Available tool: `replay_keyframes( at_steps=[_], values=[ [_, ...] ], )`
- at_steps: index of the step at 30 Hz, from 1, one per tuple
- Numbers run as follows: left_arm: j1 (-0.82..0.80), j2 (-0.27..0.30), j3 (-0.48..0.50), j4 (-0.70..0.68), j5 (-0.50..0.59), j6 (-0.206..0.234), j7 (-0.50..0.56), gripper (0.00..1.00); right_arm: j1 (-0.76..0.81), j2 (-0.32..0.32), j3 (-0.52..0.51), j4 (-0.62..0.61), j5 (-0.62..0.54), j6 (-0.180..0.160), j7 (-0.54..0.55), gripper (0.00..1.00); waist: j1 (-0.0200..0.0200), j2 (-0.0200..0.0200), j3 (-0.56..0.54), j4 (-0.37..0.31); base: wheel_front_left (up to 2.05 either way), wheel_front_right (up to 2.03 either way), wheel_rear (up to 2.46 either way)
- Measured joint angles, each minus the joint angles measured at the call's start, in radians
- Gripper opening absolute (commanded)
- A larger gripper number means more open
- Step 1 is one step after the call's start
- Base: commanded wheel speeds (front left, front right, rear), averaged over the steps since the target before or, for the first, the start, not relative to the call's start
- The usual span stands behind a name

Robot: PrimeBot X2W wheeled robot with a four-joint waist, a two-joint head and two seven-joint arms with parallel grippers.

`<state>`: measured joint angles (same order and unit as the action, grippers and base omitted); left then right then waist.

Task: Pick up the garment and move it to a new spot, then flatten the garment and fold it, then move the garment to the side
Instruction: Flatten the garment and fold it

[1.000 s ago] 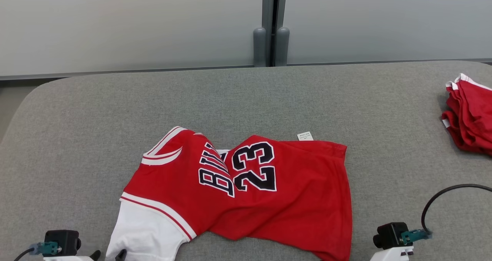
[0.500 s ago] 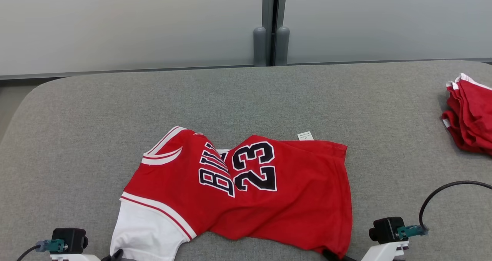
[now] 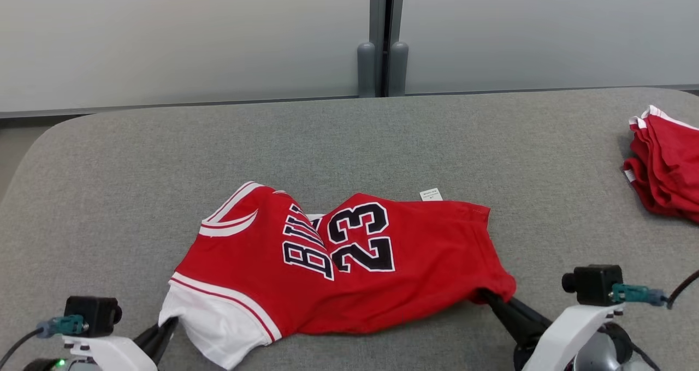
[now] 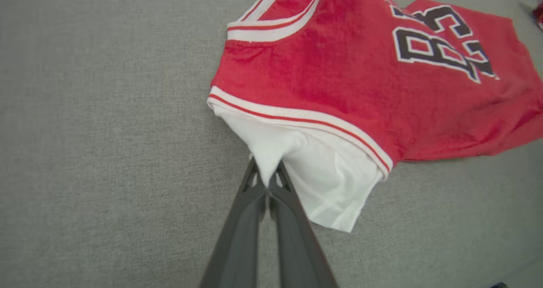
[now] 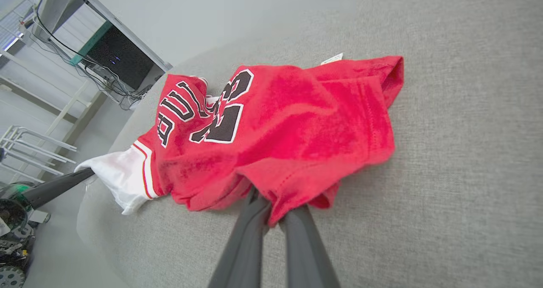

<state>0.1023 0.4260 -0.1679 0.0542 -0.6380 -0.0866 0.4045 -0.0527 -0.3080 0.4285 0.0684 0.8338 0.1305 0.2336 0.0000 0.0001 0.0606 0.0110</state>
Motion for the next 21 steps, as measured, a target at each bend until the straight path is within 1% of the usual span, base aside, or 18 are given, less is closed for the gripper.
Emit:
replay_keyframes(
  at_steps=[3,5,8,10,15,21],
  values=[
    [-0.019,0.016,0.013,-0.078,0.014,0.001,-0.019,0.00,-0.036,-0.022,0.000,-0.047,0.011,0.000,-0.023,0.00,0.0000,0.0000,0.011,-0.006,0.00,0.00,0.00],
    [-0.063,0.030,0.029,-0.120,0.024,0.006,-0.036,0.00,-0.088,-0.045,0.001,-0.062,0.013,0.000,-0.041,0.00,0.0000,0.0000,0.027,-0.012,0.00,0.00,0.00],
    [-0.156,0.040,0.040,-0.140,0.036,-0.001,-0.063,0.00,-0.193,-0.072,-0.001,-0.054,0.022,0.000,-0.081,0.00,0.0000,0.0000,0.060,-0.017,0.00,0.00,0.00],
    [-0.229,0.039,0.038,-0.131,0.044,-0.008,-0.090,0.00,-0.257,-0.077,-0.001,-0.035,0.035,0.000,-0.116,0.00,0.0000,0.0000,0.084,-0.017,0.00,0.00,0.00],
    [-0.472,0.040,0.009,-0.019,0.049,-0.029,-0.163,0.00,-0.476,-0.086,0.005,0.039,0.046,0.000,-0.213,0.00,0.0000,0.0000,0.166,-0.014,0.00,0.00,0.00],
    [-0.818,0.016,-0.053,0.185,0.067,-0.040,-0.280,0.00,-0.796,-0.081,0.077,0.162,0.077,0.000,-0.314,0.00,0.0000,0.0000,0.294,-0.008,0.00,0.00,0.00]
  ],
)
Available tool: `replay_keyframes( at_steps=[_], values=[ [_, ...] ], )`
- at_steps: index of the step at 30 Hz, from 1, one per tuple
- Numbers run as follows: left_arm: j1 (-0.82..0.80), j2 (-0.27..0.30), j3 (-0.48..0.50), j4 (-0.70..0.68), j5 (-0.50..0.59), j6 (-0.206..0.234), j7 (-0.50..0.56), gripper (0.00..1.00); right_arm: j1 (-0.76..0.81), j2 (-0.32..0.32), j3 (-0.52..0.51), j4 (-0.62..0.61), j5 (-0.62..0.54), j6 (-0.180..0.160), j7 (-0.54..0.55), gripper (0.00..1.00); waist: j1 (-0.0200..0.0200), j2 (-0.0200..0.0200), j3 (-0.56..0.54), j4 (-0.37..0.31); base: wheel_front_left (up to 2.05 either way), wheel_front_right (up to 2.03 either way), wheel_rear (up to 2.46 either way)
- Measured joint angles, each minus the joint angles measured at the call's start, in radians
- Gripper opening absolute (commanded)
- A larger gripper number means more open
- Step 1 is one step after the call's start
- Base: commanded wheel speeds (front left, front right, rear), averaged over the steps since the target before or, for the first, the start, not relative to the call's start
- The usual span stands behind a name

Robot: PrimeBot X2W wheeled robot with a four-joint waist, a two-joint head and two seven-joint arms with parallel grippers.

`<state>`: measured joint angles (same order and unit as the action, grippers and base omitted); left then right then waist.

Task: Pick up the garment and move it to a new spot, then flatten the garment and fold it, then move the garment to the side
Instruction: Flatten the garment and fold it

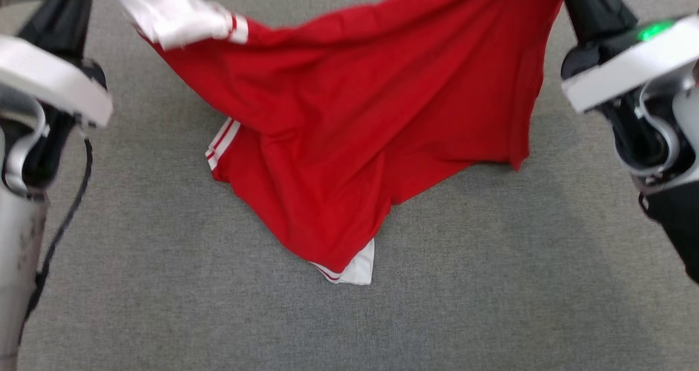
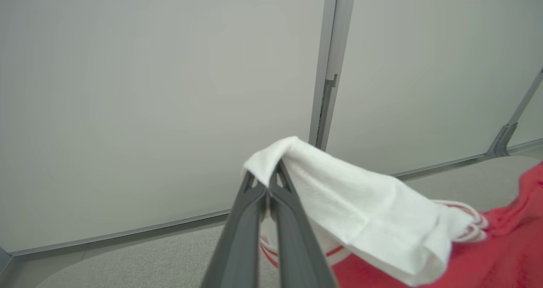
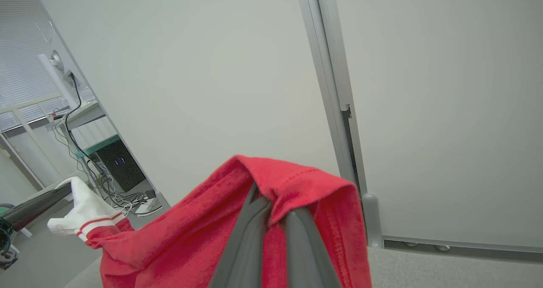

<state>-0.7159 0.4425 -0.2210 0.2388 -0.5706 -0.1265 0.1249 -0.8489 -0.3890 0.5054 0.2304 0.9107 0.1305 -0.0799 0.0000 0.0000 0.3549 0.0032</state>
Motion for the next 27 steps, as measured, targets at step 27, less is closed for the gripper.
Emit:
replay_keyframes(
  at_steps=[27],
  values=[
    [-0.969,-0.058,-0.244,0.601,-0.200,-0.003,-0.295,0.00,-0.859,0.035,0.230,0.435,0.201,0.000,-0.171,0.00,0.0000,0.0000,0.212,0.037,0.00,0.00,0.00]
  ],
)
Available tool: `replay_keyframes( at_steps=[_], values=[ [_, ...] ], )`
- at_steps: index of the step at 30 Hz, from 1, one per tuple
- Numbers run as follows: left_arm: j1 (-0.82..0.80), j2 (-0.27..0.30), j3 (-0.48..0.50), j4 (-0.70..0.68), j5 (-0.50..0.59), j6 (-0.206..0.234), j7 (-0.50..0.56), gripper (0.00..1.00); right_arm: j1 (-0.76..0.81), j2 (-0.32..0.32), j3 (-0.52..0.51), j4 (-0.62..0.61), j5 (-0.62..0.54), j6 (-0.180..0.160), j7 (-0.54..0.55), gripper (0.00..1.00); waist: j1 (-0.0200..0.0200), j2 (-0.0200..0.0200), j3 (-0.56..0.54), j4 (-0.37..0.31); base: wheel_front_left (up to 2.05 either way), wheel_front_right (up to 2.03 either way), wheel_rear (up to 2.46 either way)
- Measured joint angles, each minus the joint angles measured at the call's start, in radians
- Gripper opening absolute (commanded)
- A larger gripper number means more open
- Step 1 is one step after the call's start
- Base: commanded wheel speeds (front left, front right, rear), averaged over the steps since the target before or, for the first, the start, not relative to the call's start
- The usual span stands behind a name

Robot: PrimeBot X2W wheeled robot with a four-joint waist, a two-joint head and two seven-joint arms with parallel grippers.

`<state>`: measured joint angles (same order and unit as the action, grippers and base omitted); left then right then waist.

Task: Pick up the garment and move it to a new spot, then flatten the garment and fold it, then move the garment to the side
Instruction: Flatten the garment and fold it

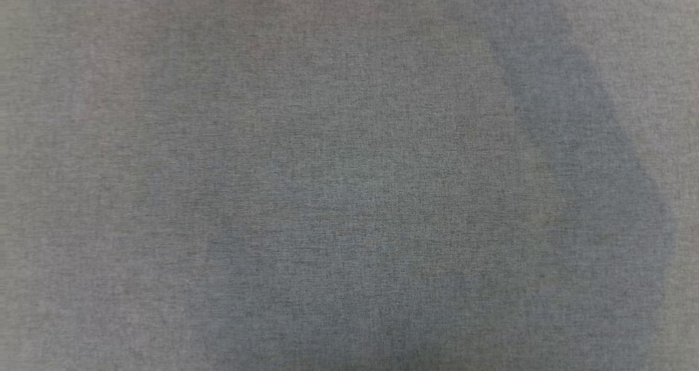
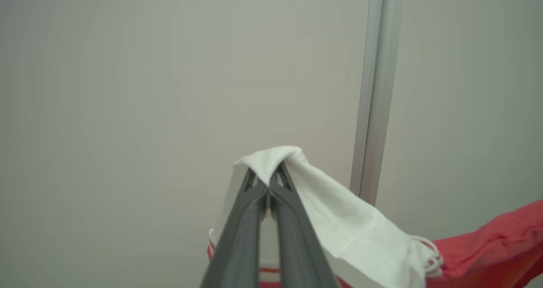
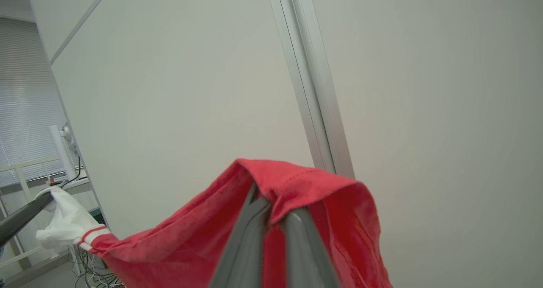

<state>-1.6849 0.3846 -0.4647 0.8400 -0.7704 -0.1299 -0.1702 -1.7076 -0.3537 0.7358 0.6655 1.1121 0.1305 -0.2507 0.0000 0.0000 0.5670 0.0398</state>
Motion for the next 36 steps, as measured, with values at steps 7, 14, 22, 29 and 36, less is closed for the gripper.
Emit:
replay_keyframes(
  at_steps=[7,14,22,29,36],
  values=[
    [0.170,0.050,-0.167,-0.015,-0.078,0.000,0.060,0.00,0.163,-0.069,0.115,-0.025,0.105,0.000,0.014,0.00,0.0000,0.0000,-0.063,0.015,0.00,0.00,0.00],
    [0.463,0.186,-0.300,-0.130,-0.218,0.000,0.163,0.00,0.422,-0.142,0.285,-0.110,0.211,0.000,0.047,0.00,0.0000,0.0000,-0.191,0.000,0.00,0.00,0.00],
    [0.747,0.344,-0.398,-0.299,-0.357,0.000,0.349,0.00,0.623,-0.227,0.421,-0.200,0.321,0.000,0.174,0.00,0.0000,0.0000,-0.330,-0.027,0.00,0.00,0.00],
    [0.944,0.465,-0.481,-0.543,-0.448,0.030,0.552,0.00,0.770,-0.331,0.500,-0.304,0.400,0.000,0.327,0.00,0.0000,0.0000,-0.447,-0.047,0.00,0.00,0.00],
    [1.045,0.600,-0.527,-0.836,-0.524,0.118,0.711,0.00,0.848,-0.438,0.528,-0.400,0.413,0.000,0.463,0.00,0.0000,0.0000,-0.514,-0.057,0.00,0.00,0.00]
  ],
)
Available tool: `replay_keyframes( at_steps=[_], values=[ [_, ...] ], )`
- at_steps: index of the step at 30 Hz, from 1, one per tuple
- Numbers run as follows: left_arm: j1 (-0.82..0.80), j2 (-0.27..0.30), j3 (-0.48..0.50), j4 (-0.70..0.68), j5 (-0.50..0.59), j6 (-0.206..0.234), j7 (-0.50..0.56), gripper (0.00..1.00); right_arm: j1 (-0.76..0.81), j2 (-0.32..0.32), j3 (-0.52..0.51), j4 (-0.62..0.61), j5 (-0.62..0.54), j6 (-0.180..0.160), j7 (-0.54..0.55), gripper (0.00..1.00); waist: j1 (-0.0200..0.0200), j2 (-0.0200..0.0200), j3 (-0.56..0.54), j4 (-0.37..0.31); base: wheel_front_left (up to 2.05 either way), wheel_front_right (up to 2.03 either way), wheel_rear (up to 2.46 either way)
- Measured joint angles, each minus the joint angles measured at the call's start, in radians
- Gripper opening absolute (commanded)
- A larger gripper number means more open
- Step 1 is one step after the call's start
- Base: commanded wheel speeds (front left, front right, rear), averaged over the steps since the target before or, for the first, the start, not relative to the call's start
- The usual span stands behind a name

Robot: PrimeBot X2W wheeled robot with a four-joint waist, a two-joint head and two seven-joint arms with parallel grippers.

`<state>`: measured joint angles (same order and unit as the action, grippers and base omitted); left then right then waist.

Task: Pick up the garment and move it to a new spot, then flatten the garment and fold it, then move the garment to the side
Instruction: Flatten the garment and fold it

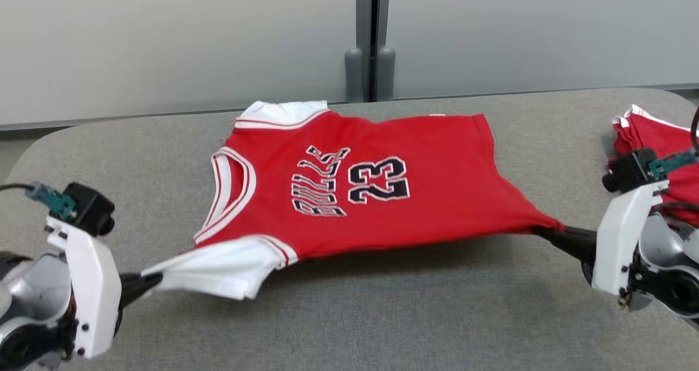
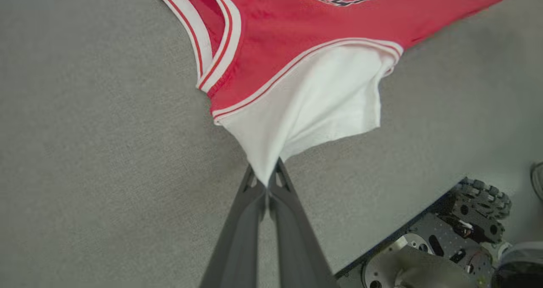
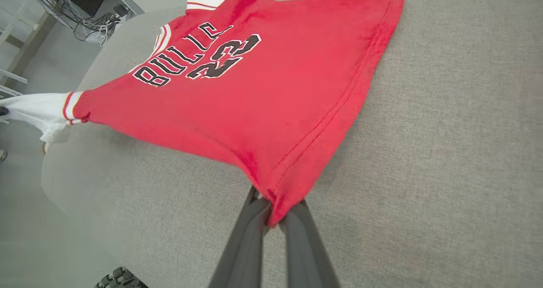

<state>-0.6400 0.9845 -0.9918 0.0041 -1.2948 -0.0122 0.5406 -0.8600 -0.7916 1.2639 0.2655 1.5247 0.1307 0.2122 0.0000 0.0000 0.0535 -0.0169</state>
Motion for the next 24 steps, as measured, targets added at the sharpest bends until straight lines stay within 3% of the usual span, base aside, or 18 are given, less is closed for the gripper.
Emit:
replay_keyframes(
  at_steps=[5,11,18,24],
  values=[
    [0.060,0.127,-0.031,-0.186,-0.057,0.024,0.102,0.00,0.068,-0.091,0.007,-0.083,0.021,0.000,0.090,0.00,0.0001,0.0000,-0.031,-0.004,0.00,0.00,0.00],
    [0.120,0.224,-0.049,-0.339,-0.149,0.058,0.165,0.00,0.128,-0.199,0.009,-0.190,0.076,0.000,0.138,0.00,0.0000,0.0000,-0.043,-0.001,0.00,0.00,0.00],
    [0.145,0.279,-0.050,-0.410,-0.207,0.075,0.181,0.00,0.170,-0.302,0.014,-0.265,0.103,0.000,0.213,0.00,0.0000,0.0001,-0.040,0.002,0.00,0.00,0.00],
    [0.136,0.283,-0.037,-0.419,-0.215,0.076,0.197,0.00,0.168,-0.320,0.014,-0.297,0.110,0.000,0.231,0.00,0.0000,0.0001,-0.023,0.001,0.00,0.00,0.00]
  ],
)
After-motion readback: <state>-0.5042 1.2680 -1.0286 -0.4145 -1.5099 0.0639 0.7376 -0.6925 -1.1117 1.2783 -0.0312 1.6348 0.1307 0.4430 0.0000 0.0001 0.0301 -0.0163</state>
